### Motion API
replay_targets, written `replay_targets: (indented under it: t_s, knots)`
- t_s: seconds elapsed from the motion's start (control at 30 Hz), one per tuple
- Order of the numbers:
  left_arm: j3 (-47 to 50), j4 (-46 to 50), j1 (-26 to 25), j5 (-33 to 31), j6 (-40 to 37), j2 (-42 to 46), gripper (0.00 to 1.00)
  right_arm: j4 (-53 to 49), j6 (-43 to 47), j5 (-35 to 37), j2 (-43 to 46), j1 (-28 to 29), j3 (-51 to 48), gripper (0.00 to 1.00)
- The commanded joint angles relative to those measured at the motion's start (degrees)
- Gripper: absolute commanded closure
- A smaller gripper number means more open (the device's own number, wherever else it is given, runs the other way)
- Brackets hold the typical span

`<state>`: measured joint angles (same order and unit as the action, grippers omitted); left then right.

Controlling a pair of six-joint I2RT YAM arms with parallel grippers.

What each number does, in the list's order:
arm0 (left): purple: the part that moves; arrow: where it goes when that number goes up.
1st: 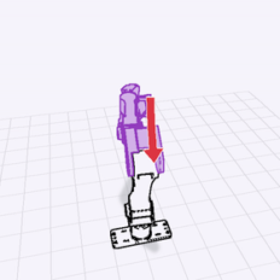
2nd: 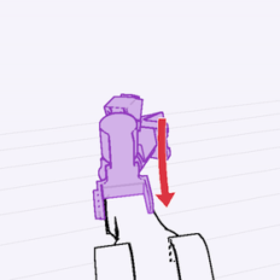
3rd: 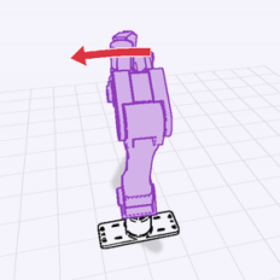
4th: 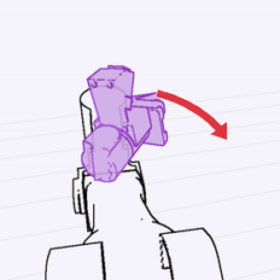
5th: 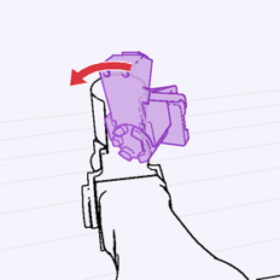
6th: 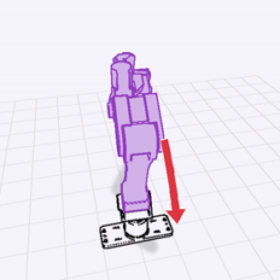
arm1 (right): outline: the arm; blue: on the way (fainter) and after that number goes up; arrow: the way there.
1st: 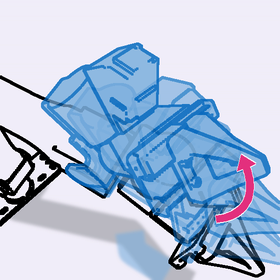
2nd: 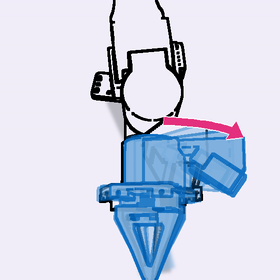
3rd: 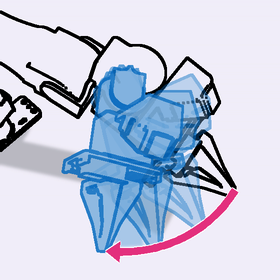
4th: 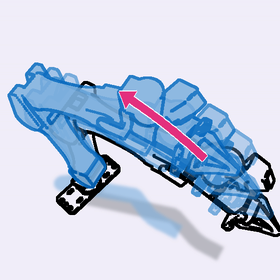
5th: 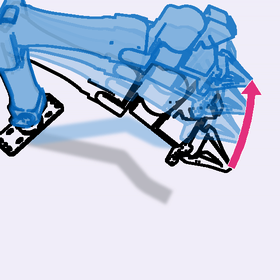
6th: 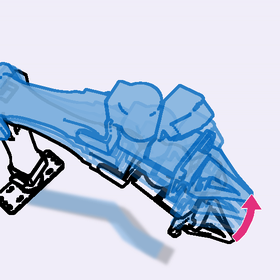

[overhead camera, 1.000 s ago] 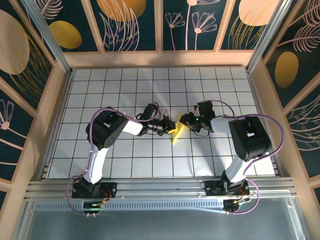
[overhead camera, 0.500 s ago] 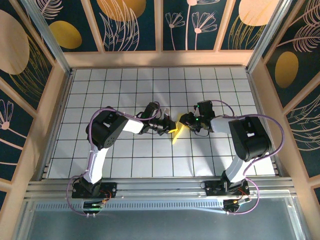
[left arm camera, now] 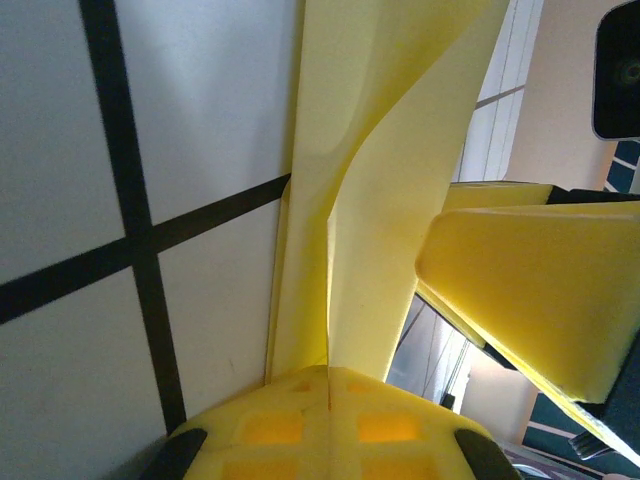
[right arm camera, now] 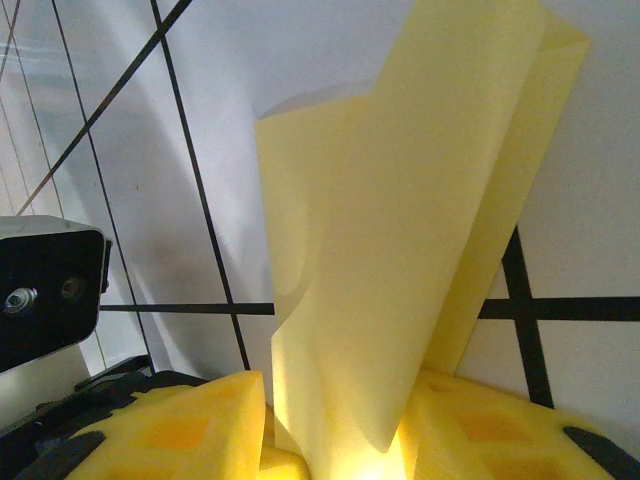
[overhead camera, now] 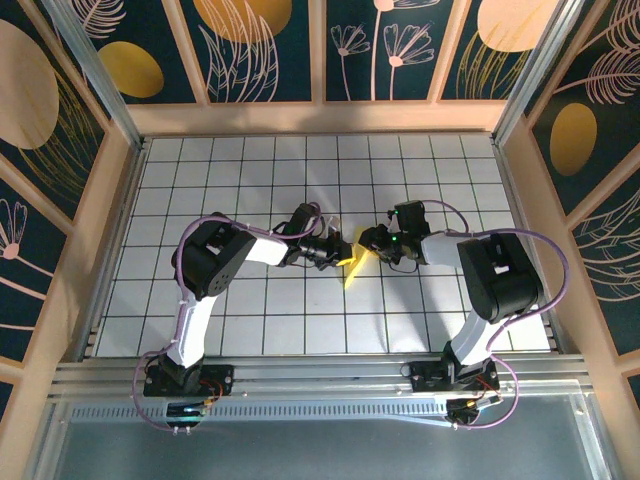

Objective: Fold a paper plane with a square sheet of paper (fold left side to right side)
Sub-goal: Fold the wing for the fifth time at the center of the table.

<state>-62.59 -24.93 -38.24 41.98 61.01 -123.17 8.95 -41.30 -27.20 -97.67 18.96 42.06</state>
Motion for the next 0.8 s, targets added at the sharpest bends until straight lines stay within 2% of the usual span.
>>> replay_targets:
  t_s: [0.0,0.33,0.57,0.77]
  knots:
    - [-0.5,5.2,0.4,-3.9,-1.5,-2.7,0.98,-0.9,-0.4,1.6,2.2,0.1,-0.8,0.60]
    - [-0.7,5.9,0.4,-4.2,-1.7,-2.9,0.98,-2.5,-0.1,2.0,4.0,-0.6,-1.3,0.60]
    - [-1.0,6.5,0.4,-4.2,-2.0,-3.1,0.98,-7.9,2.1,4.2,8.8,-1.9,-0.8,0.62]
    - [-1.1,6.9,0.4,-4.4,-2.4,-3.0,0.99,-9.4,3.5,2.1,7.5,-1.4,2.2,0.78]
